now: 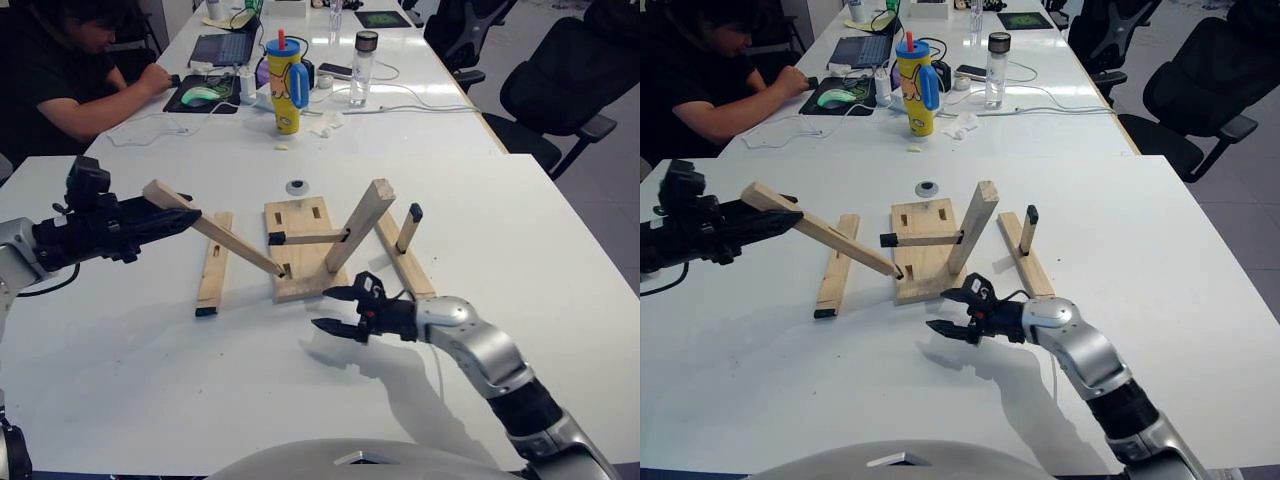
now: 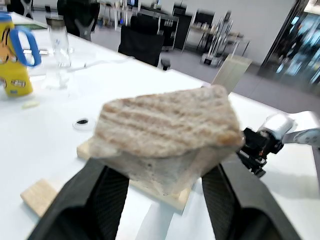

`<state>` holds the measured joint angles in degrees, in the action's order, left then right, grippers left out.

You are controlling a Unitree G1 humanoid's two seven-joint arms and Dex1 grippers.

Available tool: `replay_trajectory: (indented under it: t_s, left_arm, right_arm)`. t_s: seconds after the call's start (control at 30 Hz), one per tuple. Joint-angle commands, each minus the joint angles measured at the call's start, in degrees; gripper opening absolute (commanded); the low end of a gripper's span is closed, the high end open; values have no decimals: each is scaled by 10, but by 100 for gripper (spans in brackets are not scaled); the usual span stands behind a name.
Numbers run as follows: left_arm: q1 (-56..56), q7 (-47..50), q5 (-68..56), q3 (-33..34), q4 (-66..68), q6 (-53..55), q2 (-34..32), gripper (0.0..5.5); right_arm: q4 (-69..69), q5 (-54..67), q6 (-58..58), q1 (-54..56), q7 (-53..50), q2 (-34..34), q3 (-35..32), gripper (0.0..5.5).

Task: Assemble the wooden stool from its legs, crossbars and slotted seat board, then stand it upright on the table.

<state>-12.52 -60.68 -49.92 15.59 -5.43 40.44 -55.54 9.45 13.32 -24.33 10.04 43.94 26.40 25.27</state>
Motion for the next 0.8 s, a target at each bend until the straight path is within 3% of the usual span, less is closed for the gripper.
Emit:
replay_trajectory:
  t_s: [0.03, 0.27, 0.43, 0.6, 0.8]
  left_arm:
    - [-19, -18, 41, -31, 5, -27, 13, 202]
    - [-50, -27, 57, -34, 10, -32, 21, 202]
    - [-65, -33, 45, -21, 4, -19, 22, 202]
    - [-82, -32, 39, -18, 0, -15, 32, 202]
    - [-84, -37, 77, -67, 1, -39, 62, 202]
  right_arm:
    - [-38, -40, 39, 31, -16, -29, 5, 331]
    - [-70, -86, 63, 42, -24, -49, 10, 331]
    - [-114, -120, 9, 50, -69, -71, 5, 331]
    - [-127, -145, -49, 41, -56, -52, 31, 331]
    - [-137, -153, -56, 42, -35, -37, 43, 331]
